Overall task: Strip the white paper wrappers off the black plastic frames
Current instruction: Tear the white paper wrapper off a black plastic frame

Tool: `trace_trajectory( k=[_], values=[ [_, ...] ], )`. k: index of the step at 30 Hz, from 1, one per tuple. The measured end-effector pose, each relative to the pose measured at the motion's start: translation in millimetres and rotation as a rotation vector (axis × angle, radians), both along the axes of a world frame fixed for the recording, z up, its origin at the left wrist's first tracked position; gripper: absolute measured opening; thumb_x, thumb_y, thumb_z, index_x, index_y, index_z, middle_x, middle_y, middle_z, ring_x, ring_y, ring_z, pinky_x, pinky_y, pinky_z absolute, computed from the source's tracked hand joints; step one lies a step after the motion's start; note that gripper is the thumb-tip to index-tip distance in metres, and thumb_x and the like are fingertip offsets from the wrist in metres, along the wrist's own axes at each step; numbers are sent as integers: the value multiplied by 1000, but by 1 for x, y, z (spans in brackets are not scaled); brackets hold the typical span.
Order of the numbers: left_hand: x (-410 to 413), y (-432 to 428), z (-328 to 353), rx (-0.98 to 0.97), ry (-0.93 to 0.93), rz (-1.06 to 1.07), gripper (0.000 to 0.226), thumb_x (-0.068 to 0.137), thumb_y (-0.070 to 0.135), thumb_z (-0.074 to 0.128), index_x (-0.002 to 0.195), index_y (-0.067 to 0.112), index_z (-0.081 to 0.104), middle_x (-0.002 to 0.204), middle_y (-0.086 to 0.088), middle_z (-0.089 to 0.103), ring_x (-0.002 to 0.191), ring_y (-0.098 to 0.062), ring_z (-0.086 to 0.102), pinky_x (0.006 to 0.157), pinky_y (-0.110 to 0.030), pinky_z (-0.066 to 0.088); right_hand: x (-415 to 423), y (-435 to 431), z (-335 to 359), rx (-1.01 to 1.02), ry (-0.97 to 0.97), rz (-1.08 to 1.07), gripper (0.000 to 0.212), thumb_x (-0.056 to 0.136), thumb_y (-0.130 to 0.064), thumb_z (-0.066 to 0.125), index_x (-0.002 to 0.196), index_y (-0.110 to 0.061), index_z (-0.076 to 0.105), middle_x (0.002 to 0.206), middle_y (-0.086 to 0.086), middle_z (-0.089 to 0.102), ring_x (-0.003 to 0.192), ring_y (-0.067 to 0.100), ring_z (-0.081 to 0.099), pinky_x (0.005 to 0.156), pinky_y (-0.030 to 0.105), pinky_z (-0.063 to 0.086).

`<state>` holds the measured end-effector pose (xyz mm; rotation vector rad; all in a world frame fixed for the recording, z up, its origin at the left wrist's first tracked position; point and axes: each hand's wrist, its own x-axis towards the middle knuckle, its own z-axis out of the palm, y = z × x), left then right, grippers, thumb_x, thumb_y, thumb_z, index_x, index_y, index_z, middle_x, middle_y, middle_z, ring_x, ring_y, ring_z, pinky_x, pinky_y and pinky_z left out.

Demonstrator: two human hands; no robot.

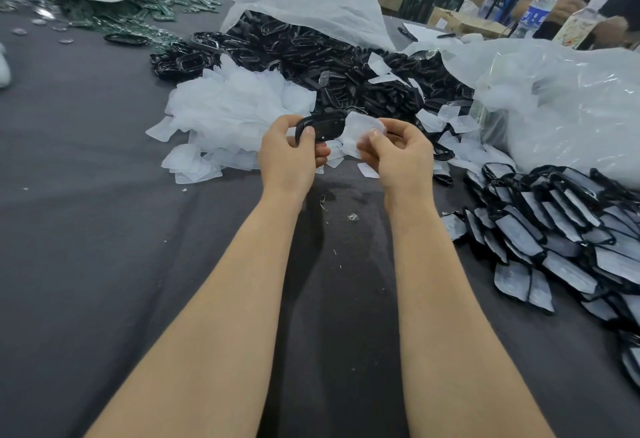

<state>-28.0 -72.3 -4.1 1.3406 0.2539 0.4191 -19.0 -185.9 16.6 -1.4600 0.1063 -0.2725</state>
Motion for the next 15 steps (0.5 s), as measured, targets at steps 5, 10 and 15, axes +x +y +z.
trace_trajectory(
  k=[5,10,15],
  values=[
    [-1,-1,0,44,-12,-8,15,97,6,48,98,21,51,68,0,61,56,-4,64,65,-24,58,0,-2,1,58,11,10,15,90,2,57,86,-11,53,73,6,67,64,9,68,63,18,55],
    [-2,2,3,7,-21,22,14,98,6,47,97,19,51,70,-2,62,57,-6,63,66,-24,57,3,-11,-6,-324,-6,-212,8,89,-9,58,84,-14,56,80,1,65,76,16,63,69,13,49],
    [-3,8,9,-85,-64,140,9,98,7,46,100,14,50,70,-1,61,54,-3,62,61,-21,55,3,-18,-14,-808,107,-353,26,94,-12,50,119,-12,56,112,4,60,109,21,52,85,24,38]
  ],
)
